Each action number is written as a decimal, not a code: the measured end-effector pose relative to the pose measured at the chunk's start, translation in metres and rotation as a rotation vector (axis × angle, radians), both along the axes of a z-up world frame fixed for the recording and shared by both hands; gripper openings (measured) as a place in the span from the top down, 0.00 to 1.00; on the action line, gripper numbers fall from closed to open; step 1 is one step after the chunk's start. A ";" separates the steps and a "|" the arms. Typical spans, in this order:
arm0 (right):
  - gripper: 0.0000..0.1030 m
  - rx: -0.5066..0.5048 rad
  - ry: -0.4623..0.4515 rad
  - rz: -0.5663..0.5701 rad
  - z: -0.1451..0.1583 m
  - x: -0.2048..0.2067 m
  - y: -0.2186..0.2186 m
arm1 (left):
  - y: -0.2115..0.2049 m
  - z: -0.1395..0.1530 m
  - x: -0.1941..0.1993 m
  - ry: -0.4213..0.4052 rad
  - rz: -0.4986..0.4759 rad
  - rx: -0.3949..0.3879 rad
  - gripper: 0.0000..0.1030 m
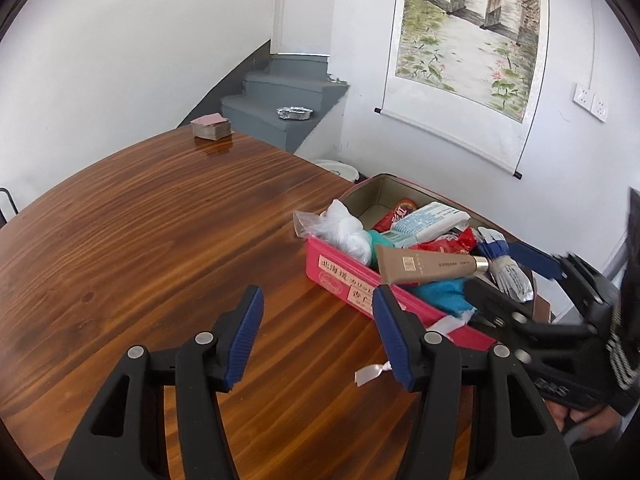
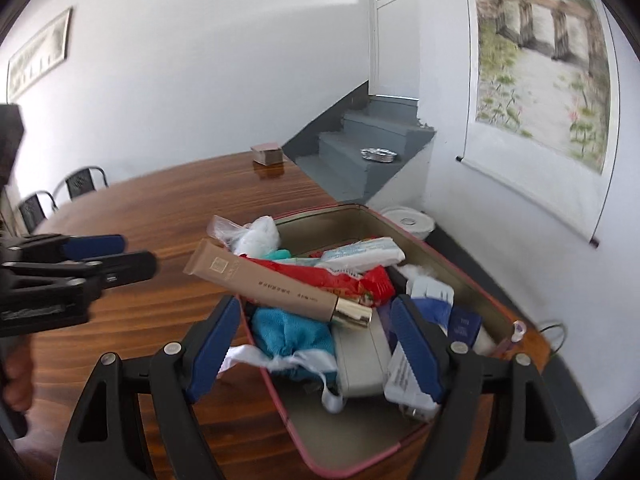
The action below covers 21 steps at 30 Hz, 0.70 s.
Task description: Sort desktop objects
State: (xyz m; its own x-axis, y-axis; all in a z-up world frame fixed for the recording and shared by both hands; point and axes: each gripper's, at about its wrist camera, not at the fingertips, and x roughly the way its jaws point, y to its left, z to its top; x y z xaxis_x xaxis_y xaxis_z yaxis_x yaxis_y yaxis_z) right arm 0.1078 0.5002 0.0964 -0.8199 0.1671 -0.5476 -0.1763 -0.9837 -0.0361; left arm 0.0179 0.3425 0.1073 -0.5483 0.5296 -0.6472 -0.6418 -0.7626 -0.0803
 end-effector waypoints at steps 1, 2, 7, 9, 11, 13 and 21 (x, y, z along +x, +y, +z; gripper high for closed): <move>0.21 0.011 -0.026 -0.008 -0.002 -0.008 0.000 | 0.000 -0.001 0.001 -0.004 -0.003 0.001 0.41; 0.21 0.022 -0.059 -0.035 -0.005 -0.015 0.001 | 0.000 -0.004 0.002 -0.007 -0.010 -0.005 0.41; 0.21 -0.095 -0.163 -0.121 -0.017 -0.041 0.029 | 0.002 -0.011 0.012 -0.002 -0.054 -0.034 0.41; 0.21 -0.125 -0.178 -0.151 -0.018 -0.047 0.037 | 0.004 -0.012 0.018 0.013 -0.069 -0.047 0.41; 0.21 -0.124 -0.185 -0.170 -0.018 -0.049 0.039 | 0.005 -0.012 0.022 0.028 -0.082 -0.063 0.41; 0.21 -0.123 -0.185 -0.166 -0.017 -0.047 0.038 | 0.007 -0.014 0.025 0.029 -0.087 -0.075 0.41; 0.18 -0.178 -0.049 -0.096 0.003 0.021 0.037 | 0.015 -0.014 0.041 0.115 -0.054 -0.123 0.29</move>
